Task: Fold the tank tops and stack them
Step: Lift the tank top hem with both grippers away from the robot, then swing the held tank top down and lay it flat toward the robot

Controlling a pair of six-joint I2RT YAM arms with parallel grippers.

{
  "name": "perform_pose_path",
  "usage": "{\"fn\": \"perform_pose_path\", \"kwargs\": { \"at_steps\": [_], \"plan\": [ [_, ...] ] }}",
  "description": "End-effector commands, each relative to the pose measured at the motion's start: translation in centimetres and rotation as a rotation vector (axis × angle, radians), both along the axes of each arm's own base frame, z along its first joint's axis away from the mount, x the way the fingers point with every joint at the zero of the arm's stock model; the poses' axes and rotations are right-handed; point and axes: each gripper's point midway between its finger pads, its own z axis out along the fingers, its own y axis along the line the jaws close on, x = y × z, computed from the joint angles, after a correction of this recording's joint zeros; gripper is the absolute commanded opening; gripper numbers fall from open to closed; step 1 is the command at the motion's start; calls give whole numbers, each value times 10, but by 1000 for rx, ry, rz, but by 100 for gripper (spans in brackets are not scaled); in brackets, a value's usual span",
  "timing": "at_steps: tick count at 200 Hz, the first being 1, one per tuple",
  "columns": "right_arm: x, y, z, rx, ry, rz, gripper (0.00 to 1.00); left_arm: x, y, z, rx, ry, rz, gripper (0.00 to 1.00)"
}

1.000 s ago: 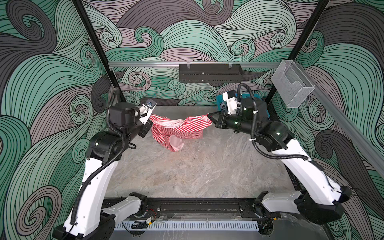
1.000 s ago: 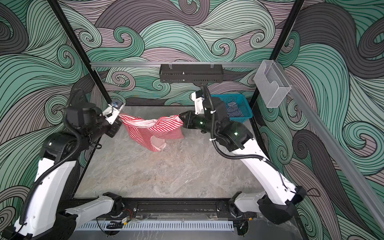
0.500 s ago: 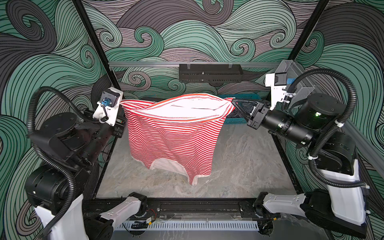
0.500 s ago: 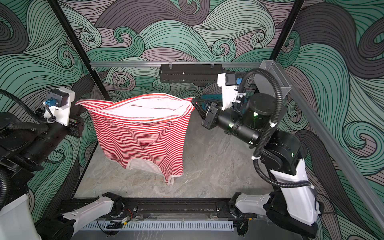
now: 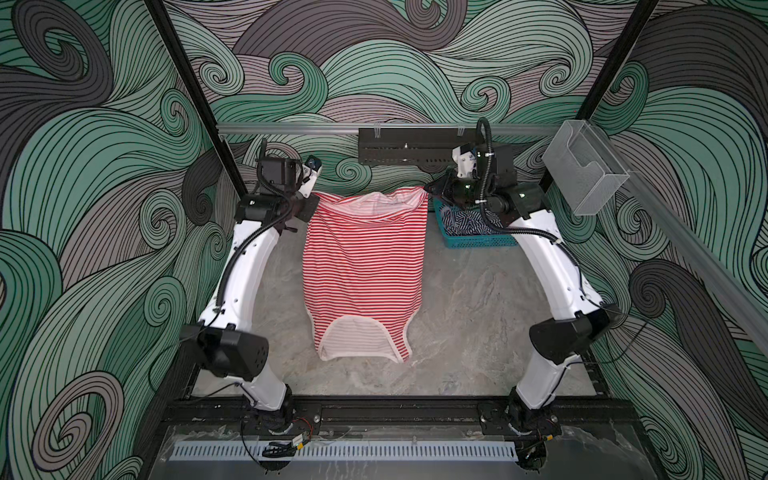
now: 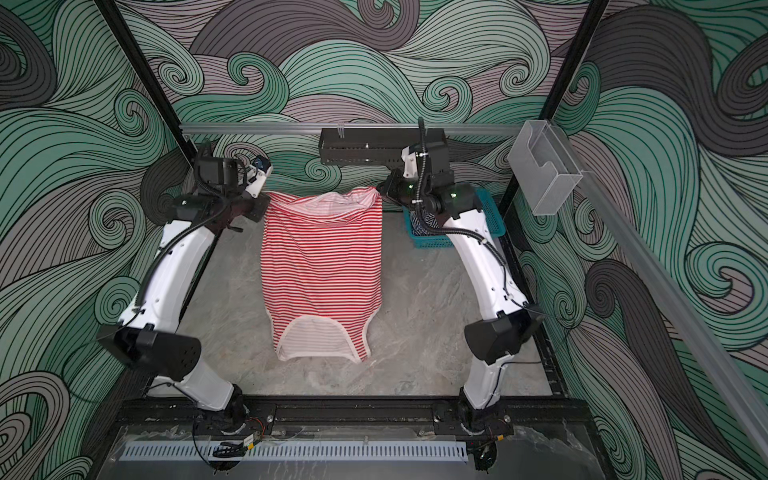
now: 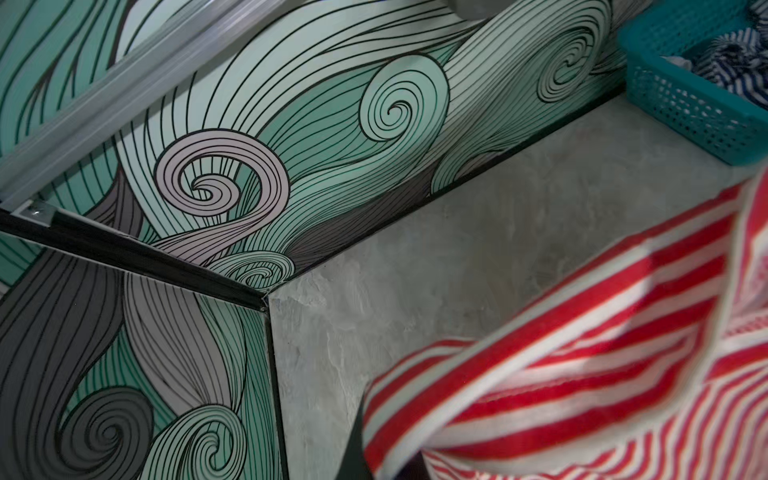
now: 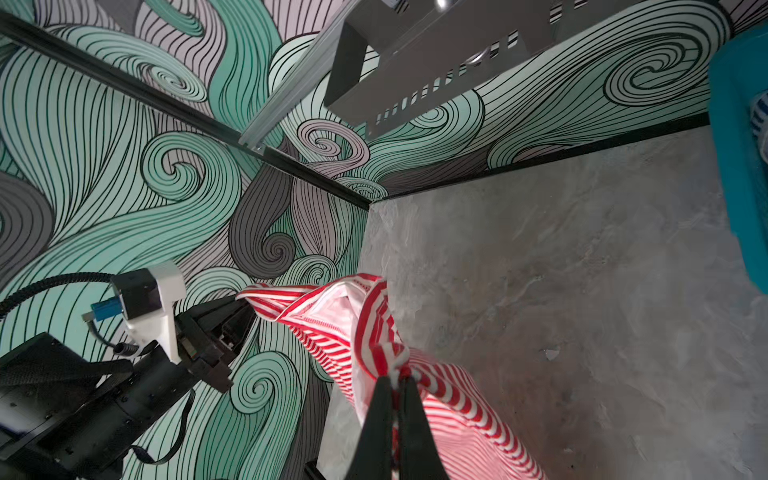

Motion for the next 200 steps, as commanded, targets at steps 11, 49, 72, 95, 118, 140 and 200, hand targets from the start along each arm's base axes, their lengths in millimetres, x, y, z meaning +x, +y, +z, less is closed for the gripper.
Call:
{"fn": "perform_pose_path", "kwargs": {
  "at_steps": [11, 49, 72, 95, 118, 140, 200],
  "plan": [
    [9, 3, 79, 156, -154, 92, 0, 30, 14, 96, -150, -236, 44, 0],
    [-14, -3, 113, 170, -242, 136, 0, -6, 23, 140, -199, -354, 47, 0],
    [-21, -5, 81, 166, -194, 135, 0, -27, 16, 99, -202, -309, 4, 0],
    [-25, -11, 16, 148, -95, 112, 0, -38, 12, 14, -169, -148, -20, 0],
    [-31, -11, -73, 149, 56, 105, 0, -57, 9, -87, -114, 91, -63, 0],
    [-48, -15, -158, 132, 199, 95, 0, -87, 9, -169, -72, 291, -92, 0],
    [-118, -32, -291, 81, 462, 91, 0, -198, -14, -269, -37, 761, -311, 0]
  ]
}}
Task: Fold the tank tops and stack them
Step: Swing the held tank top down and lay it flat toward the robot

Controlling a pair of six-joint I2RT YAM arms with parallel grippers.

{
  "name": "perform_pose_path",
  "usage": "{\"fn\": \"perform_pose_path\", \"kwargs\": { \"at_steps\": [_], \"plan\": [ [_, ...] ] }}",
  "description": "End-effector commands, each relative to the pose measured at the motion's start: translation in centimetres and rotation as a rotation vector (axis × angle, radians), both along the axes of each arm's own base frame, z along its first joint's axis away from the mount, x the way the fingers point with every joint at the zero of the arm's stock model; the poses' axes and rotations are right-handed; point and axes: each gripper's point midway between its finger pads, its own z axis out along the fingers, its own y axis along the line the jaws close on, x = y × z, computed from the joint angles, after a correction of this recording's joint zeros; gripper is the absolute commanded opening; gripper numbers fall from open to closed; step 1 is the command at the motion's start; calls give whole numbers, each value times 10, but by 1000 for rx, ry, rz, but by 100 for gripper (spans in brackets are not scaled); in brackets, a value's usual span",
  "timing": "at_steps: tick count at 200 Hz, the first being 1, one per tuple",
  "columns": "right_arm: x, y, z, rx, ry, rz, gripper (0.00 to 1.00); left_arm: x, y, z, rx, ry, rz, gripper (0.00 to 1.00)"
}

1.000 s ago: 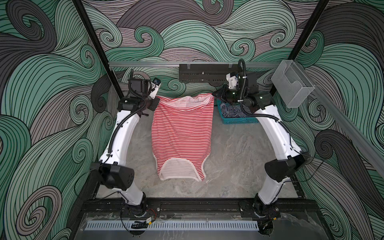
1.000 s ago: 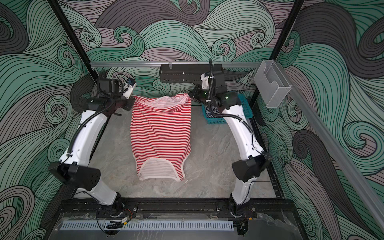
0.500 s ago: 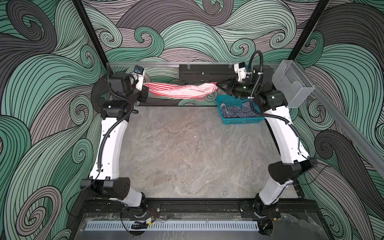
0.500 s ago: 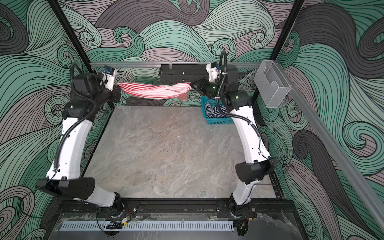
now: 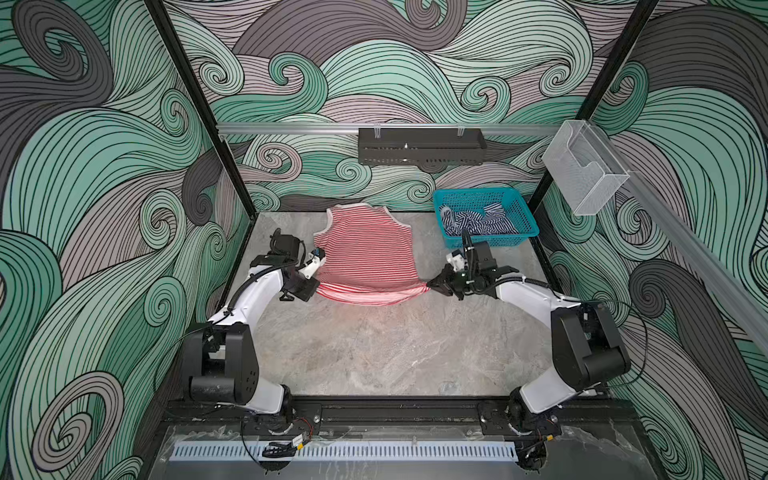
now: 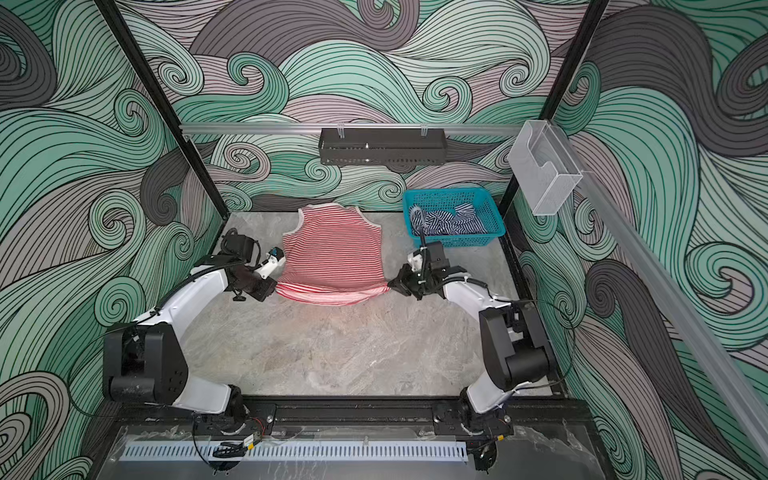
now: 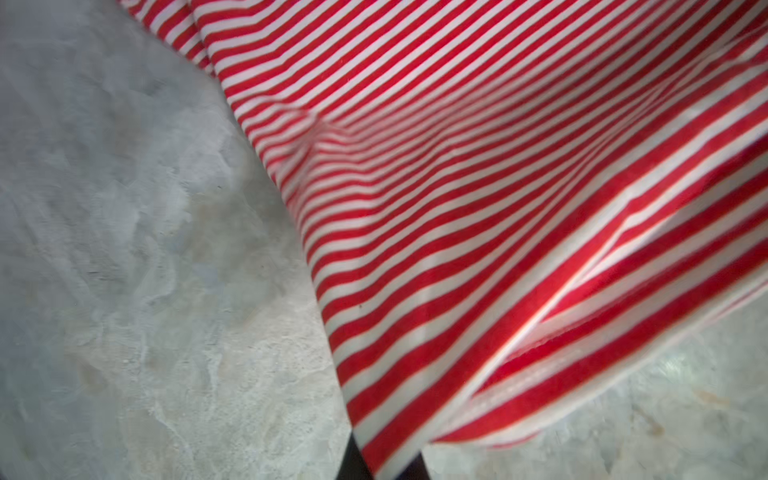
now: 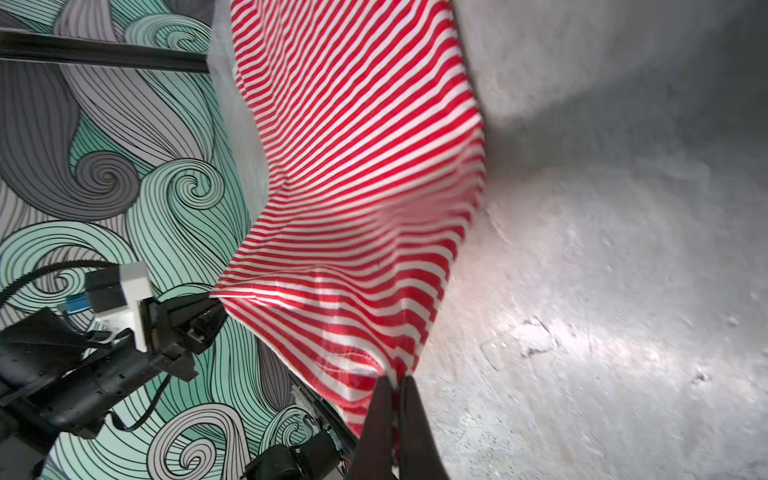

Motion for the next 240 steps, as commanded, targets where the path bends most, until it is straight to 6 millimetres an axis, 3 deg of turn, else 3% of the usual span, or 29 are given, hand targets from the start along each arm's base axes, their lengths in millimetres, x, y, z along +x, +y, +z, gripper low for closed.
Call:
{"fn": "perform_pose_path", "kwargs": {
  "at_steps": [1, 77, 110, 144, 168, 180, 206, 240],
  "plan": [
    [1, 2, 17, 48, -99, 14, 0, -41, -14, -8, -8, 112, -140, 0],
    [-53, -9, -21, -3, 20, 36, 0, -106, -10, -34, 106, 331, -260, 9],
    [-73, -14, -30, -44, 52, 45, 0, -130, -4, -35, 156, 385, -323, 20],
    [-88, -29, -29, -145, 62, 47, 35, -147, 11, -36, 248, 455, -365, 33],
    [-94, -42, -19, -246, 49, 40, 44, -153, 20, -29, 288, 461, -407, 35],
    [-93, -44, -11, -279, 25, 37, 45, -144, 21, -23, 292, 416, -398, 35],
    [-84, -22, 2, -271, -33, 63, 36, -94, 18, -21, 309, 240, -301, 36],
    [-74, 17, -20, -294, -18, 109, 14, -19, 12, -27, 307, 124, -116, 35]
  ]
}}
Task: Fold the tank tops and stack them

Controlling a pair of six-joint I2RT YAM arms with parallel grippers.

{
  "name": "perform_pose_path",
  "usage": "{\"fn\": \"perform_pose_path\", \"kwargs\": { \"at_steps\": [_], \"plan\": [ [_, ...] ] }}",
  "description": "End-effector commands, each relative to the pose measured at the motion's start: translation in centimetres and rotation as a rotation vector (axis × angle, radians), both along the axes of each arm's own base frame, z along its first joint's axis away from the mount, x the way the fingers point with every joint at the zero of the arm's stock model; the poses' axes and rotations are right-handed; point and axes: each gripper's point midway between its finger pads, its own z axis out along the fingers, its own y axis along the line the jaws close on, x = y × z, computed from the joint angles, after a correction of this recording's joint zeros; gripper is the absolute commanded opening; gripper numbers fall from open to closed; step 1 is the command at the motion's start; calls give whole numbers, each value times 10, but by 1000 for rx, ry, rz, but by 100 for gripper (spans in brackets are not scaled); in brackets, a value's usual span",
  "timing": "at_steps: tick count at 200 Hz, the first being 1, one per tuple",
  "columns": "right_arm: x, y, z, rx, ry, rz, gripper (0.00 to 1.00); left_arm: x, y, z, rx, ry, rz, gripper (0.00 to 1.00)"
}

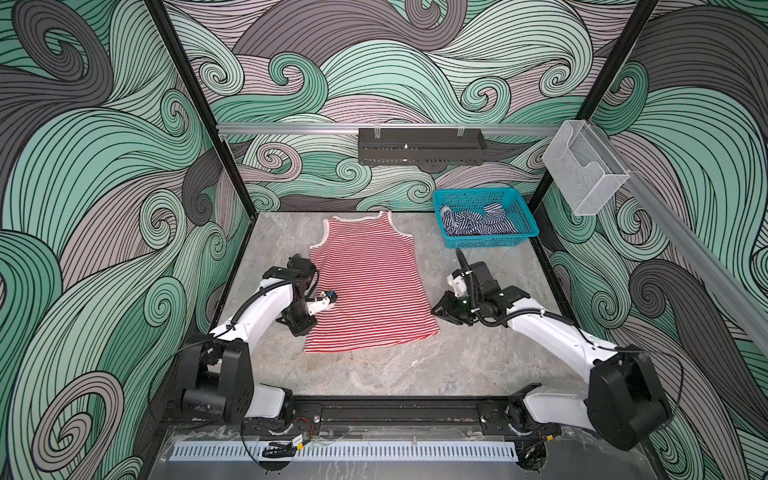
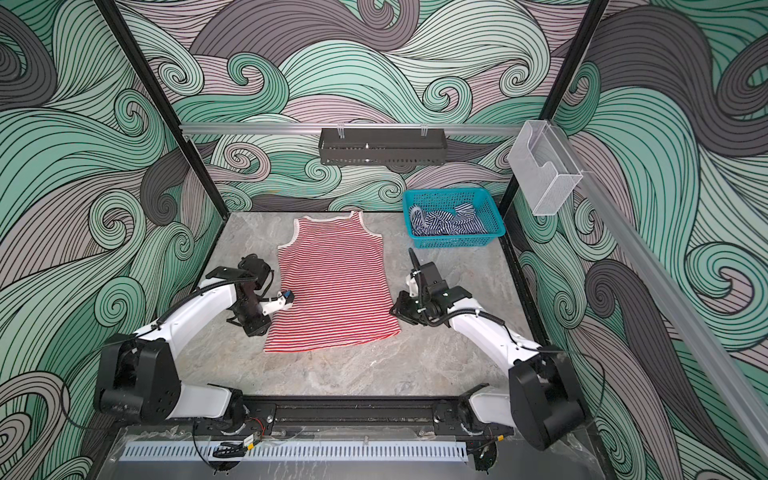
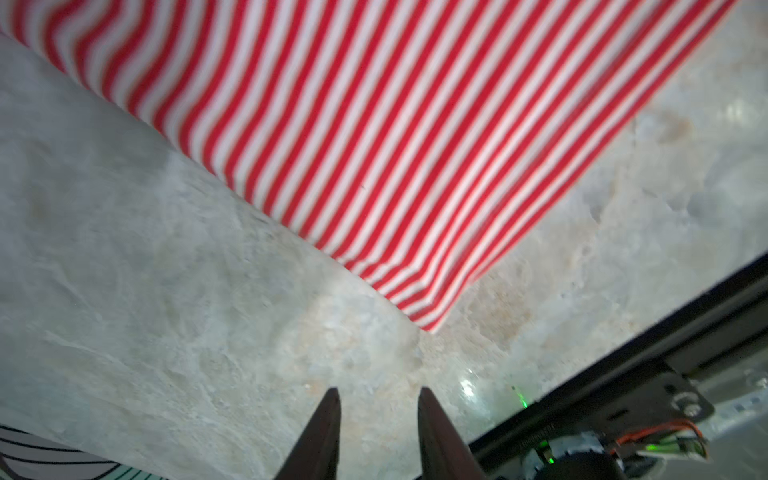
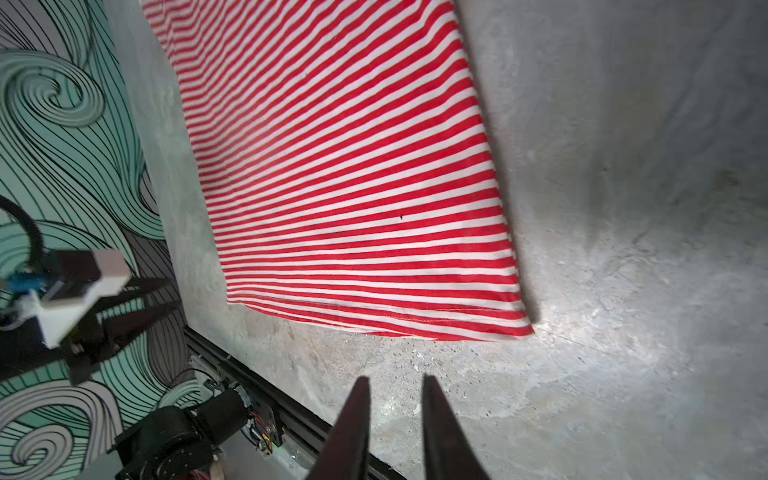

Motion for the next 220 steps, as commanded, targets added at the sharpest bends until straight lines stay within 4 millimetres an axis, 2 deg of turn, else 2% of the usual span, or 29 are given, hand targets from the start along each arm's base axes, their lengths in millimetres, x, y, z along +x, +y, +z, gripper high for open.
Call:
{"fn": "perform_pose_path", "kwargs": {
  "at_steps": [1, 36, 58, 84, 111, 137, 165, 184, 220],
  "plan": [
    [8, 16, -19, -52, 16, -8, 14, 70, -3, 1, 7, -175, 135, 35],
    [10, 41, -48, -126, 66, 30, 11, 155, -8, 6, 20, -322, 228, 34],
    [12, 49, -57, -91, 78, 16, 10, 195, -15, 2, 27, -345, 229, 34],
    [10, 45, -69, -116, 103, 6, 11, 230, -18, -13, 65, -344, 238, 33],
    [7, 35, -81, -181, 126, 6, 13, 250, -12, -33, 131, -332, 227, 33],
    [4, 21, -89, -261, 143, 13, 17, 254, -3, -46, 199, -332, 207, 32],
    [7, 7, -94, -311, 159, 16, 22, 246, 7, -52, 259, -327, 174, 32],
    [13, -8, -98, -343, 176, 9, 24, 233, 17, -56, 313, -314, 146, 32],
    [36, -33, -101, -377, 194, 5, 30, 188, 27, -67, 337, -234, 118, 31]
  ]
}}
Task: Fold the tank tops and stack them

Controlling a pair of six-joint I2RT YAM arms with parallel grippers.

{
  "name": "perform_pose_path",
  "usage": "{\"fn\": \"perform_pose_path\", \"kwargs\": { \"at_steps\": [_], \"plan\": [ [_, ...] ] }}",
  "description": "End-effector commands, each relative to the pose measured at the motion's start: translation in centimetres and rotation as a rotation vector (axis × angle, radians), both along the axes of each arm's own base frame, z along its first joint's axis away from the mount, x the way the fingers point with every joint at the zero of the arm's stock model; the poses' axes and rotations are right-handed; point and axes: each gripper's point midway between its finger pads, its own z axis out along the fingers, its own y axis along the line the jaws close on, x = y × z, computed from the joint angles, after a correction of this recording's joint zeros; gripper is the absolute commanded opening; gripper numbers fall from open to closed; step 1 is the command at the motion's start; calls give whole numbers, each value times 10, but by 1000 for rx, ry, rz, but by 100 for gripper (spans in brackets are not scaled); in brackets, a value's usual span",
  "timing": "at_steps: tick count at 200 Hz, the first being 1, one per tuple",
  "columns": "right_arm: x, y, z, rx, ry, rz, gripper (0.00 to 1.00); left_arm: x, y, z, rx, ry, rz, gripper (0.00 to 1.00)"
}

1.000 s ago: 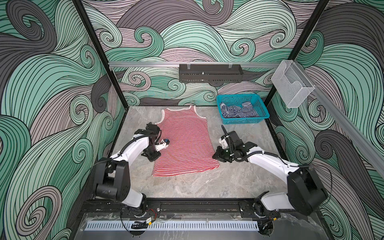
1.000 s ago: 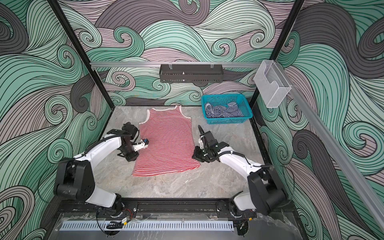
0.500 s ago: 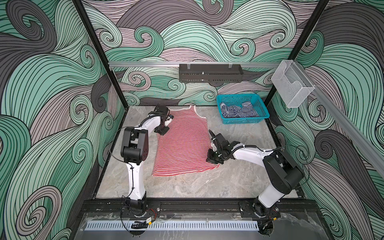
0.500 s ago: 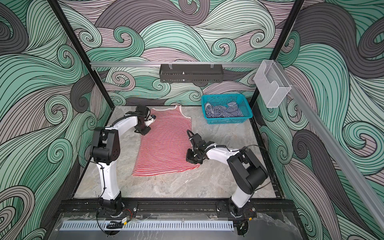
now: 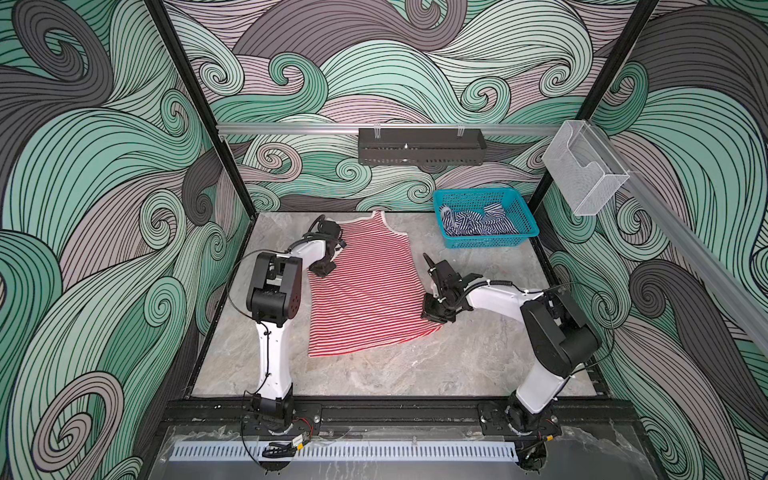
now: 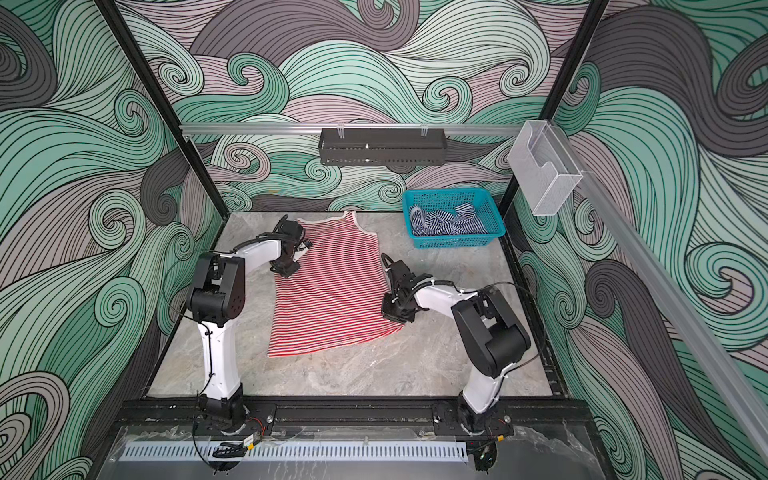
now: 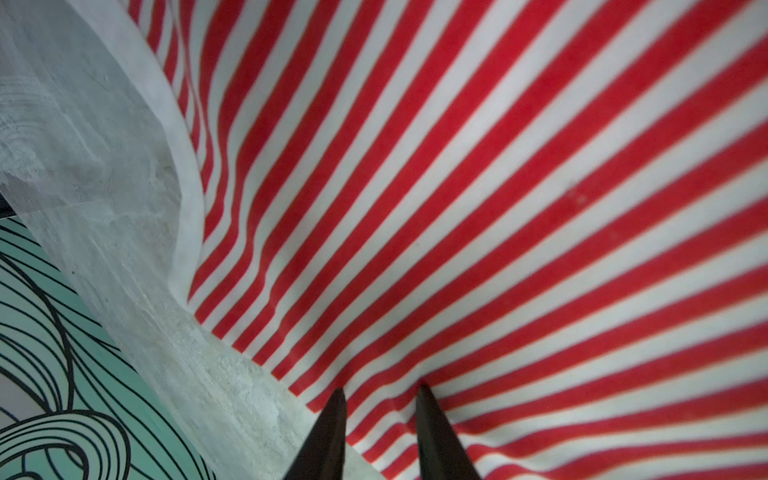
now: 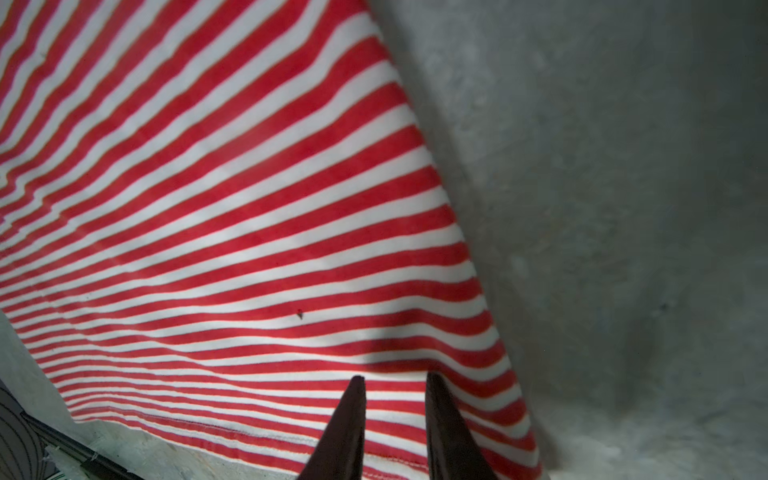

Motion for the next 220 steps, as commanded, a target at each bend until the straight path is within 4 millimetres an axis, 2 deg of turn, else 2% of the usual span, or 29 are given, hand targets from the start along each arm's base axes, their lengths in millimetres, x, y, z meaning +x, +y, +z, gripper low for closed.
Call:
{"fn": "perform_pose_path", "kwargs": {
  "at_steps": [1, 31, 54, 67, 79, 103, 124, 141, 160, 181, 220],
  "plan": [
    [1, -33, -17, -118, 60, 11, 30, -39, 13, -13, 47, 111, -18, 31],
    [30, -40, -16, -141, 58, 23, 32, -83, 14, -12, 22, 193, -9, 31],
    [63, -44, -5, -177, 23, 16, 33, -118, 12, -4, -15, 253, -8, 31],
    [79, -42, 10, -194, -21, 18, 33, -127, 12, 5, -31, 239, 0, 31],
    [88, -36, 27, -178, -60, 25, 33, -127, 12, 18, -42, 197, 13, 32],
    [87, -12, 60, -137, -129, 73, 37, -108, 8, 55, -93, 70, 48, 34],
    [68, 20, 77, -105, -166, 146, 41, -83, 0, 83, -156, -25, 79, 36],
    [50, 45, 82, -81, -175, 192, 43, -58, -4, 92, -180, -85, 94, 36],
    [30, 68, 79, -39, -169, 219, 48, -30, -10, 92, -204, -118, 111, 36],
    [9, 88, 70, -9, -161, 235, 51, -3, -14, 80, -227, -101, 123, 36],
    [-24, 108, 47, -17, -103, 275, 51, 35, -16, 49, -200, -47, 129, 35]
  ]
}}
